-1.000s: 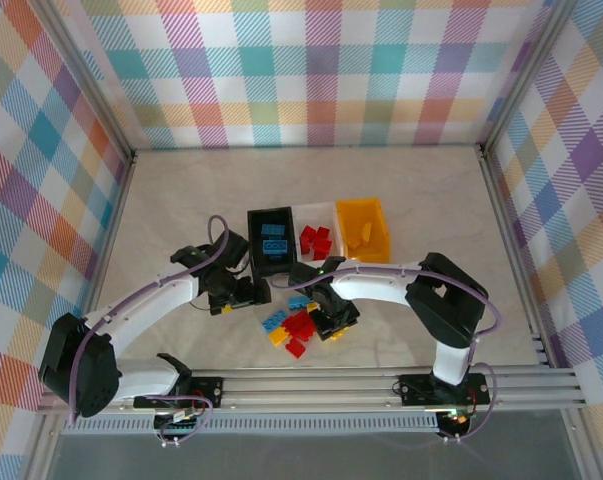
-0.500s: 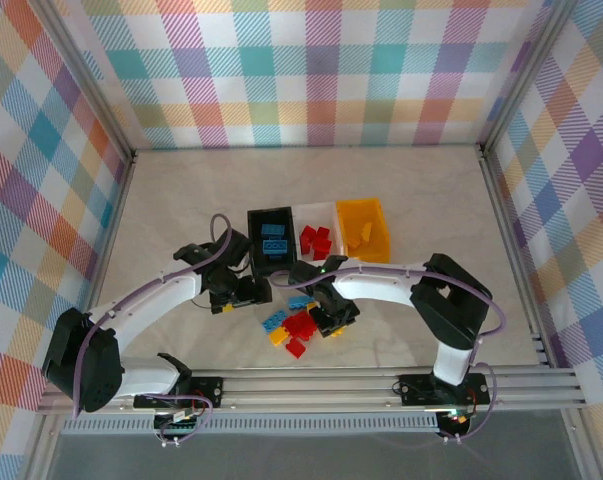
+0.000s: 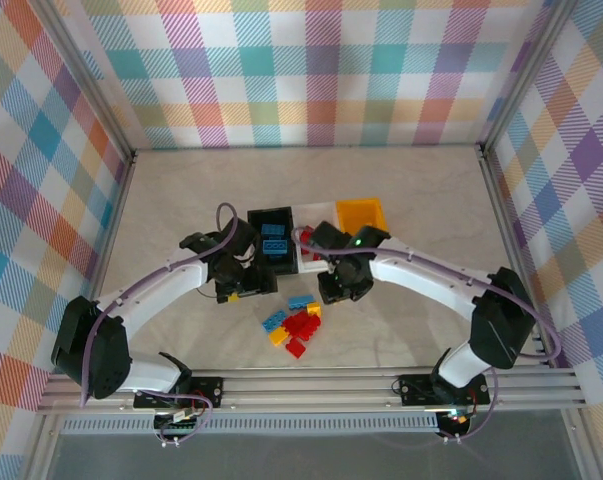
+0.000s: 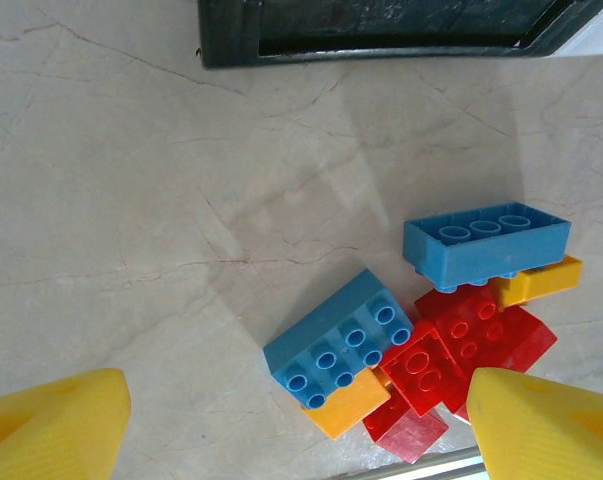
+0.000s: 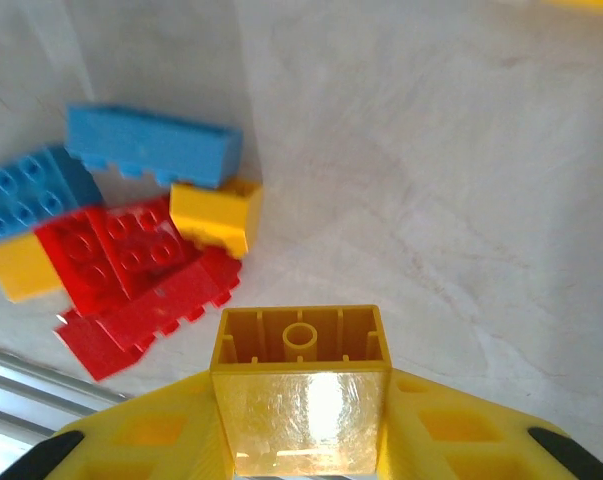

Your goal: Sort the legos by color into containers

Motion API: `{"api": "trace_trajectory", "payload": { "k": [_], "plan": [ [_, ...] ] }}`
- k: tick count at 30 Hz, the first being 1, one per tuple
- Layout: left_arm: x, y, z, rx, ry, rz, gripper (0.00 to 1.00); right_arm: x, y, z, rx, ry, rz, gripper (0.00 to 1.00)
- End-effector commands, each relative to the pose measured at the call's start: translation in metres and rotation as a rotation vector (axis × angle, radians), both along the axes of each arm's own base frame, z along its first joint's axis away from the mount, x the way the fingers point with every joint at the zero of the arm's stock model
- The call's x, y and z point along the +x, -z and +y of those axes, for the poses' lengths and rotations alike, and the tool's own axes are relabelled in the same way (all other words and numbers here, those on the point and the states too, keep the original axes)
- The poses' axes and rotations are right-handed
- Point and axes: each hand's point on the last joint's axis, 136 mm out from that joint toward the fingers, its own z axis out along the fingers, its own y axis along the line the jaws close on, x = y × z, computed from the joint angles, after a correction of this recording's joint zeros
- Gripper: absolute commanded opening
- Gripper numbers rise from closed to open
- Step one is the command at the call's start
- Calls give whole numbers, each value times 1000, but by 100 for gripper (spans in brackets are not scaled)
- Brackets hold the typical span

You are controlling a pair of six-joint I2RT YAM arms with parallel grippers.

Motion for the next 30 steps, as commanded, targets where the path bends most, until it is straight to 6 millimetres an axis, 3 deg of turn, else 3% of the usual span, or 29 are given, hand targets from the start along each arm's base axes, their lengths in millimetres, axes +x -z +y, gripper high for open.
{"api": "trace_trajectory", "payload": {
  "k": [1, 8, 14, 19, 30],
  "plan": [
    [1, -3, 4, 13, -4, 5, 88, 15, -35, -9, 57, 26, -15, 36],
    [-2, -2, 7, 16, -16, -2, 88, 76, -86, -29, 178, 143, -66, 36],
    [-4, -4, 11, 19, -28, -12, 88, 117, -104, -40, 210, 215, -69, 37],
    [-6, -6, 14, 21, -33, -17, 88, 143, -89, -43, 203, 259, -24, 36],
    [-16, -2, 16, 8, -33, -1, 88, 162, -11, -43, 137, 313, 144, 36]
  ]
}}
